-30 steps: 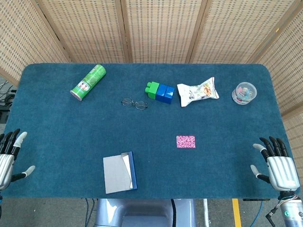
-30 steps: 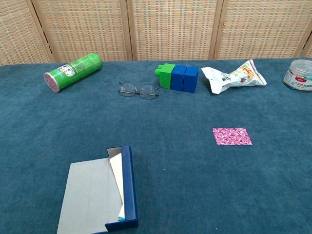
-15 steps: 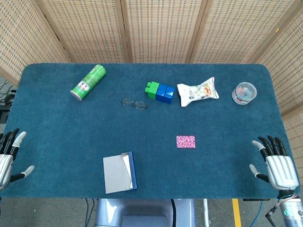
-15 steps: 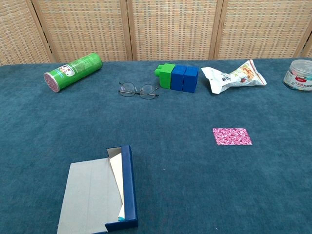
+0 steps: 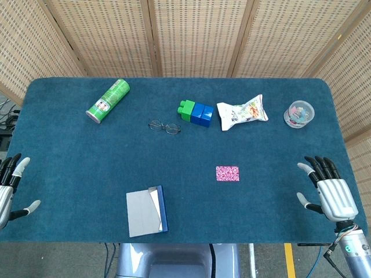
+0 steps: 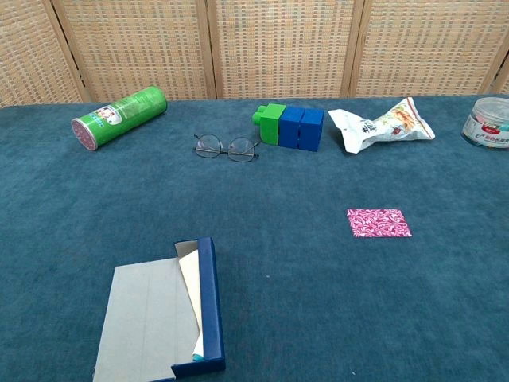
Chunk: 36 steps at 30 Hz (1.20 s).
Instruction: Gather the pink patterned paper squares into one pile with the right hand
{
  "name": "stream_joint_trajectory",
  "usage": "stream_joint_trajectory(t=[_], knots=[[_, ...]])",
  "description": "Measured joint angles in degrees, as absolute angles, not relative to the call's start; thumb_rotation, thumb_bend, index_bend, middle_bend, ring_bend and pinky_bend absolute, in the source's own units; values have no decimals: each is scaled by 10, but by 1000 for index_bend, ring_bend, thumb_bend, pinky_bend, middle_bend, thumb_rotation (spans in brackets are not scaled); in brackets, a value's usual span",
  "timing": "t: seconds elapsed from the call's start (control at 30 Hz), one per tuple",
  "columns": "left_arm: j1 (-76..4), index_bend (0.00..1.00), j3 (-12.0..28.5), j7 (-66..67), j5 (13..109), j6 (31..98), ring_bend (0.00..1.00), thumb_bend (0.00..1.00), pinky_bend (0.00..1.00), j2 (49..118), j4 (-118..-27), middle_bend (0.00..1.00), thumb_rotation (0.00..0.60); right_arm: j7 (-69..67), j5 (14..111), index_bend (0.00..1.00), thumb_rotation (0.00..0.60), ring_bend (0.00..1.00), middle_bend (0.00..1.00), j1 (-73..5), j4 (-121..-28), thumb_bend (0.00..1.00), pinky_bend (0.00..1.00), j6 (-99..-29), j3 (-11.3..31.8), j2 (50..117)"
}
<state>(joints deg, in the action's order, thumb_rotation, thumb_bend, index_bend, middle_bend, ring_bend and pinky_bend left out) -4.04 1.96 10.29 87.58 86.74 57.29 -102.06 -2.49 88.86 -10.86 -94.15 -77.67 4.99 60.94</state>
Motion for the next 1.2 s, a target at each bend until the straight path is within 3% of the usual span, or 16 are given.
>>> stream_joint_trajectory(t=[0.37, 0.67, 1.2], knots=[[-50, 0, 28, 109, 870, 860, 0, 59, 0, 551, -1042, 0, 553, -98, 906, 141, 600, 0, 67, -225, -947, 352, 0, -621, 65, 596], [-61, 0, 34, 112, 865, 847, 0, 60, 0, 540, -1054, 0, 552, -137, 914, 141, 600, 0, 68, -326, -924, 356, 0, -490, 60, 625], [-71, 0, 32, 106, 845, 824, 0, 59, 0, 549, -1037, 0, 553, -118, 920, 146, 600, 0, 75, -411, -821, 361, 0, -395, 26, 709]])
